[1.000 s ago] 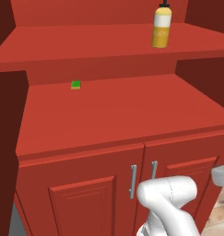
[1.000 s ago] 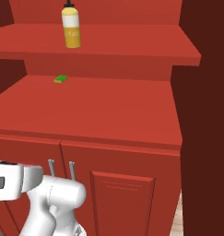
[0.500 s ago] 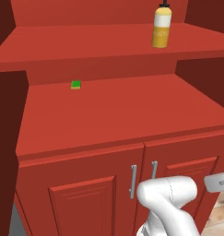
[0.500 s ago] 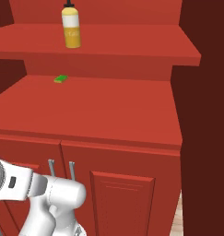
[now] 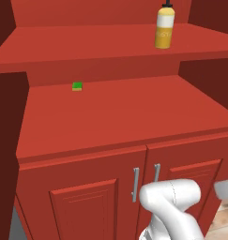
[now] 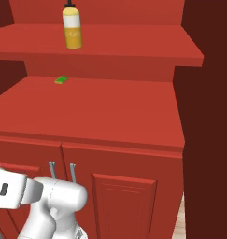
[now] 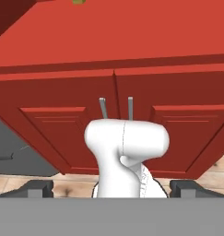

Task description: Pick the mustard and shaker from the counter and place them in the cabinet.

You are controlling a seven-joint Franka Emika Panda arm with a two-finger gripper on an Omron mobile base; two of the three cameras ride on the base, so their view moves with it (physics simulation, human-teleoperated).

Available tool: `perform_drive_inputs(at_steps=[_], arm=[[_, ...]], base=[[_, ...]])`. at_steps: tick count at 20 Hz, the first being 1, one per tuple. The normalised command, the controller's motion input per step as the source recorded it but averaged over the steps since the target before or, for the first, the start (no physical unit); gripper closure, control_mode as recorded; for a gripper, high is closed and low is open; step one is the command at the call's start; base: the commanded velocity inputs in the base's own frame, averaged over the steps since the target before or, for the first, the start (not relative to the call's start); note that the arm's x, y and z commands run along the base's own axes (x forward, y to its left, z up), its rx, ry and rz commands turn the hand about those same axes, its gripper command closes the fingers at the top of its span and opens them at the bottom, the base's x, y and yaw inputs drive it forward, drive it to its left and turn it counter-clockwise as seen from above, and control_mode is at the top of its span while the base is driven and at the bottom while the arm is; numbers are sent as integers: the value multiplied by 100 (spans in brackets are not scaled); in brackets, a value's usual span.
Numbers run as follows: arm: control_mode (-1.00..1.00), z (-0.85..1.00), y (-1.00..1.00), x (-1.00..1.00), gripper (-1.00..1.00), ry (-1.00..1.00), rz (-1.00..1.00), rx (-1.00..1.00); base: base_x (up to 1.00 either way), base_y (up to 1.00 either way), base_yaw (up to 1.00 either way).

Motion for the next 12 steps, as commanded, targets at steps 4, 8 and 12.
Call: perform_drive_inputs(at_steps=[4,8,12], arm=[[-100,13,0,-11,-100,0,0,0],[-100,0,0,0,-100,0,0,0],[100,0,0,0,-100,0,0,0]], base=[[0,0,0],[0,0,0],[-18,0,0]])
